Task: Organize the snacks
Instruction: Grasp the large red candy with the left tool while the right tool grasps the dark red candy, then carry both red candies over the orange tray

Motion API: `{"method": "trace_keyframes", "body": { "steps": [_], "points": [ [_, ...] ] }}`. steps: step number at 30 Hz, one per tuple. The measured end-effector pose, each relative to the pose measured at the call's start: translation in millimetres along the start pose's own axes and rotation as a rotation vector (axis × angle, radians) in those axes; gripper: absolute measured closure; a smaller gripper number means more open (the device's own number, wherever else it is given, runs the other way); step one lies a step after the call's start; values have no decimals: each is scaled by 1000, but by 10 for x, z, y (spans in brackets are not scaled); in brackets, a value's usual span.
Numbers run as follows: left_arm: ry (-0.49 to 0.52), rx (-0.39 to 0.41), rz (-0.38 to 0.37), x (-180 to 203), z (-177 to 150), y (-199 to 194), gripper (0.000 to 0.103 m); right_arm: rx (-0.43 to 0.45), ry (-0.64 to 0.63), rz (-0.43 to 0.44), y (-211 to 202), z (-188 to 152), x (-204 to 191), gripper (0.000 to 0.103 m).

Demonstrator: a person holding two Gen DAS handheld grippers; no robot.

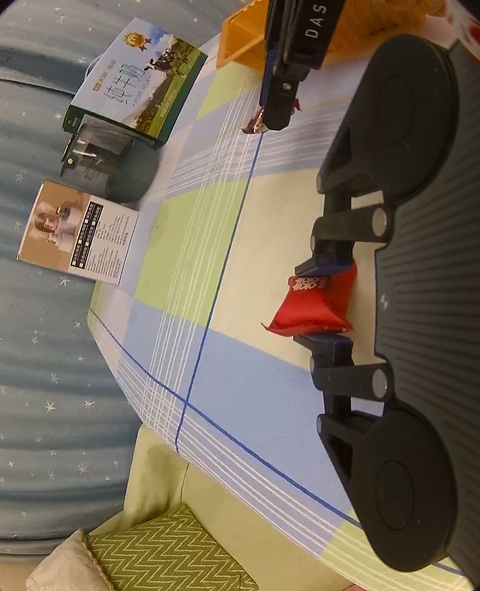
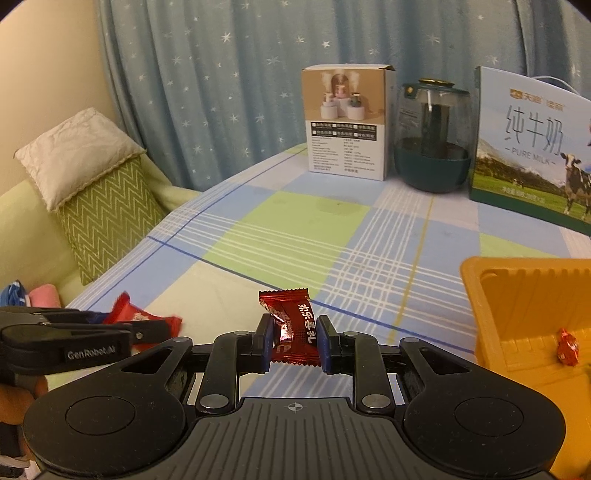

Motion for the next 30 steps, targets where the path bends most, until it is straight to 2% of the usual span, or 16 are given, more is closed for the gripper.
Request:
{"method": "trace_keyframes", "body": {
  "steps": [4,12,23,30],
  "points": [
    [6,-17,-5,63,-22,-102,80,-14,11,4,-103,-64,-19,78],
    [16,9,-30,302,10,-453,82,-17,20,3,-458,-185,-84,78],
    [31,73,-55,756,-35,-1109,82,43,11,-65,-1186,-360,-79,78],
    [-5,107,-57,985,-57,-1552,83,62,-12,-105,-1587,-430,-108,78]
  ]
}}
Point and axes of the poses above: each gripper's, at about its wrist camera, not at the fingertips, and y roughly the way its jaws point, x to its right, z to its top, the point moved 6 cm from there along y, roughly the way its jaws point, and after that the axes turned 13 degrees about y, right-handed, at the moved point
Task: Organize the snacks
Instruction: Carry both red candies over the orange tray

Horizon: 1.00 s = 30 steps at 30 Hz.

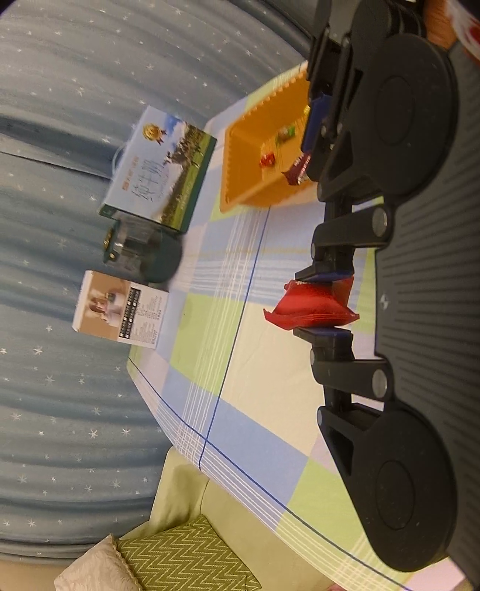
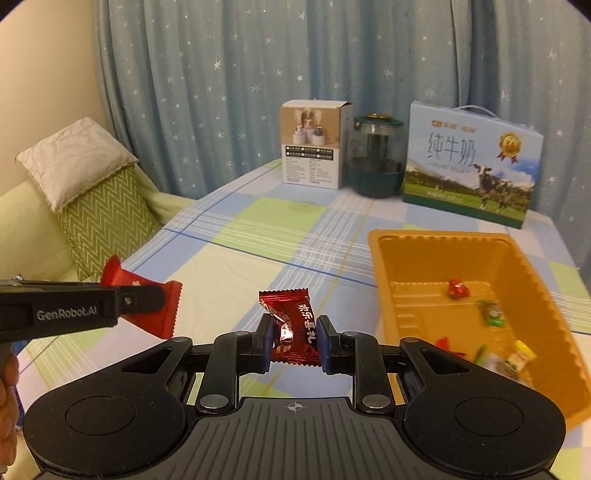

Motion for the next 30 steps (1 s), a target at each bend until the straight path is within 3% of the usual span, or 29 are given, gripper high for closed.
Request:
{"method": "trace_keyframes", "body": {
  "steps": [16,30],
  "points": [
    [32,-4,-16,636,-86,-676,82,-17,2,-39,-965,-95,143,78],
    [112,-17,-59,1218,-114,-848,82,-9,25,-85,-1444,-272,517,78]
  ]
}}
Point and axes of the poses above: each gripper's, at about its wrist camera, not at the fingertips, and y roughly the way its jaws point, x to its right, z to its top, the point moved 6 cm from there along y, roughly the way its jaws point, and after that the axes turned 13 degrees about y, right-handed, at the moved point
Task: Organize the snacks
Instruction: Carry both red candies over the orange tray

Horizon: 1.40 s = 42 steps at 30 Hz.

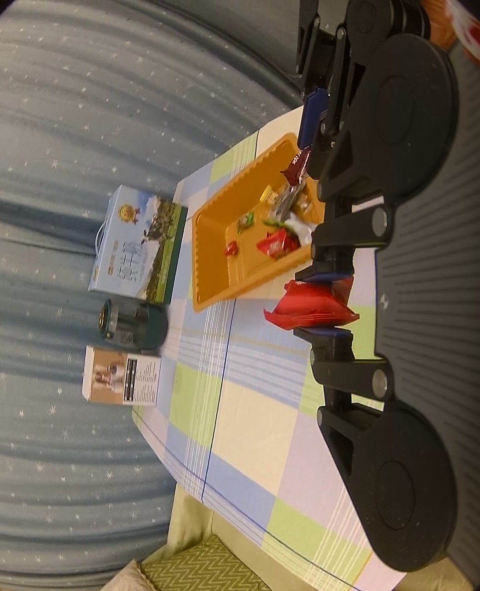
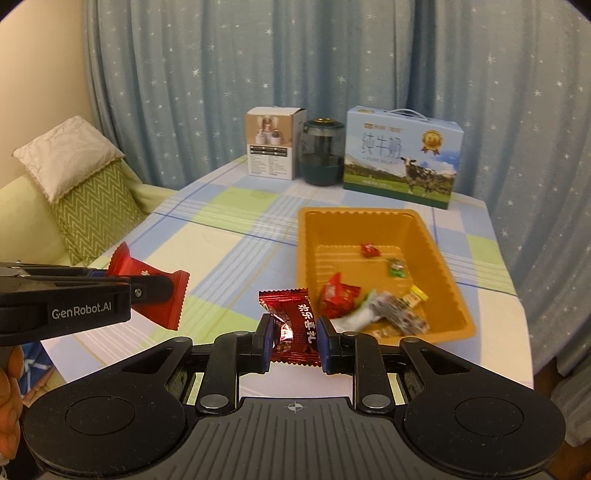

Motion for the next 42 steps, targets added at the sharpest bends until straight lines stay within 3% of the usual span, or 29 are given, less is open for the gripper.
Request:
{"method": "trace_keyframes", "body": {
  "steps": [11,21,42],
  "points": [
    [35,-13,-58,355,60,69,83,24,56,-71,-203,41,485,78],
    [51,-22,-95,570,130,177,83,35,86,-91,-232,86,695,78],
    [67,-32,-152,779,315,560,83,14,135,-107,34,231,1032,78]
  ]
}}
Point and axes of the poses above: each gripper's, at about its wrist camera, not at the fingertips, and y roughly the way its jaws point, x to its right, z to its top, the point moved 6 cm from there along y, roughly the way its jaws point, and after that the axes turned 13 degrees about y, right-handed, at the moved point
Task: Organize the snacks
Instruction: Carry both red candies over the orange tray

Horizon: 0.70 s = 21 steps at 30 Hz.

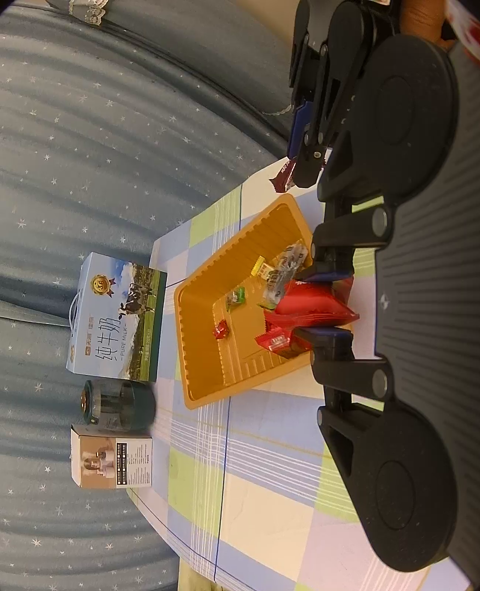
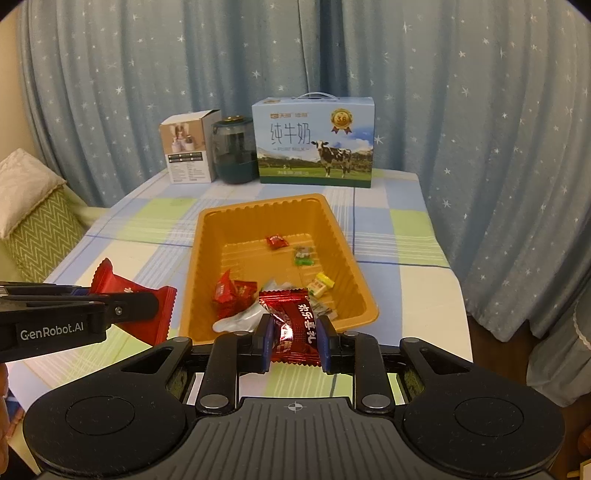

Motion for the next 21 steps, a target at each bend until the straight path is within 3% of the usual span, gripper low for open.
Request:
{"method": "trace_keyframes", "body": {
  "steps": [21],
  "points": [
    [-19,16,-12,-397,550,653,83,-19,40,57,726,651,-43,78]
  ]
}}
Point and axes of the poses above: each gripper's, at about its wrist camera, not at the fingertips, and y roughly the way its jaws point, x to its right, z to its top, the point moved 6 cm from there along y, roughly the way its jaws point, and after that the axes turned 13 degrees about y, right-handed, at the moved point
